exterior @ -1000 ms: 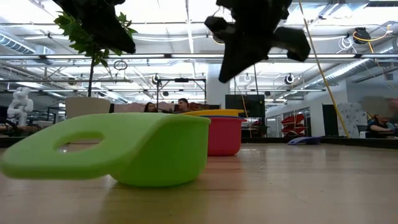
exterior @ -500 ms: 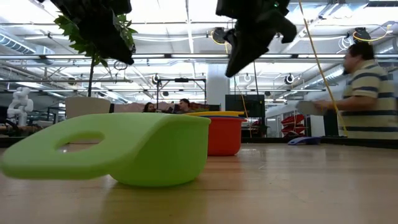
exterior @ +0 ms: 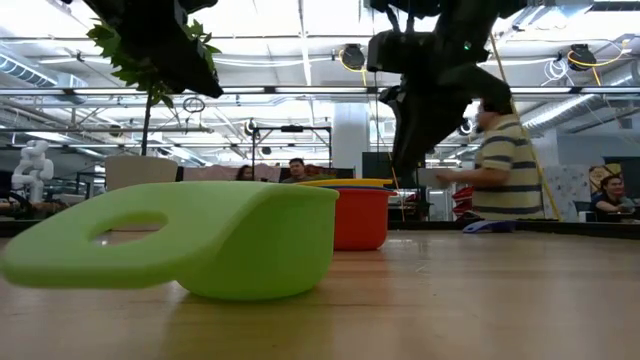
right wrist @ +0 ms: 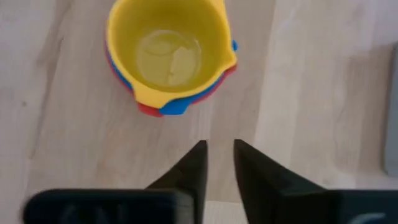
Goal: Nest measuring cups in basket
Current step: Stack the yellow measuring cup on top of the blue measuring cup
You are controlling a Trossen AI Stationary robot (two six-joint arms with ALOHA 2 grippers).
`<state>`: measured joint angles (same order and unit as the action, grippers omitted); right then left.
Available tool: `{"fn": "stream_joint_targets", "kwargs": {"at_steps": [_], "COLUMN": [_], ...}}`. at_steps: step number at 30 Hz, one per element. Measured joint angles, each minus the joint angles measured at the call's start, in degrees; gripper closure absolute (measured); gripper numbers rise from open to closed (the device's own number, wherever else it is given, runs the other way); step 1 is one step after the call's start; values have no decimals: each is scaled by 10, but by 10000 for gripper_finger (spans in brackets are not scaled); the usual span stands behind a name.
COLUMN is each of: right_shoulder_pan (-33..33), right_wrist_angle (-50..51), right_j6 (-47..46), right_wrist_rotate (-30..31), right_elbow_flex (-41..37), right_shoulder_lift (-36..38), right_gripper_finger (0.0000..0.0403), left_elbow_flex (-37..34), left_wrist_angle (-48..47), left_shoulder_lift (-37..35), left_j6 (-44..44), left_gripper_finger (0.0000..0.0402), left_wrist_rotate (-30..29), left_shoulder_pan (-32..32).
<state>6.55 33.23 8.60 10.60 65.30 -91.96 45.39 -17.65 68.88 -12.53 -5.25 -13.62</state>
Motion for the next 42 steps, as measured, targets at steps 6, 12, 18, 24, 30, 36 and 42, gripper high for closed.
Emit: {"fn": "stream_joint_targets", "kwargs": {"at_steps": [6, 12, 18, 24, 30, 36, 42], "right_shoulder_pan": [-7, -21, -30, -31, -25, -9, -4], "right_wrist_angle": [10, 39, 36, 20, 7, -12, -28], "right_j6": [0, -6, -27, -56, -85, -101, -101], "right_wrist_rotate": [51, 91, 90, 89, 87, 86, 87], "right_elbow_flex": [0, 0, -15, -56, -98, -127, -138], "right_shoulder_lift": [19, 62, 112, 154, 183, 194, 193], "right_gripper_finger": [247, 204, 195, 198, 198, 198, 198], "left_elbow_flex": [0, 0, 21, 97, 164, 183, 195], "left_wrist_angle": [12, 47, 53, 10, -77, -95, -94], "left_shoulder_lift": [26, 73, 147, 211, 269, 295, 294], "left_j6": [0, 8, 34, 84, 107, 114, 113], "left_gripper_finger": [166, 81, 36, 45, 61, 42, 22], "left_wrist_rotate": [7, 7, 1, -4, -6, 5, 30], "left_shoulder_pan": [1, 3, 14, 30, 47, 59, 61]}}
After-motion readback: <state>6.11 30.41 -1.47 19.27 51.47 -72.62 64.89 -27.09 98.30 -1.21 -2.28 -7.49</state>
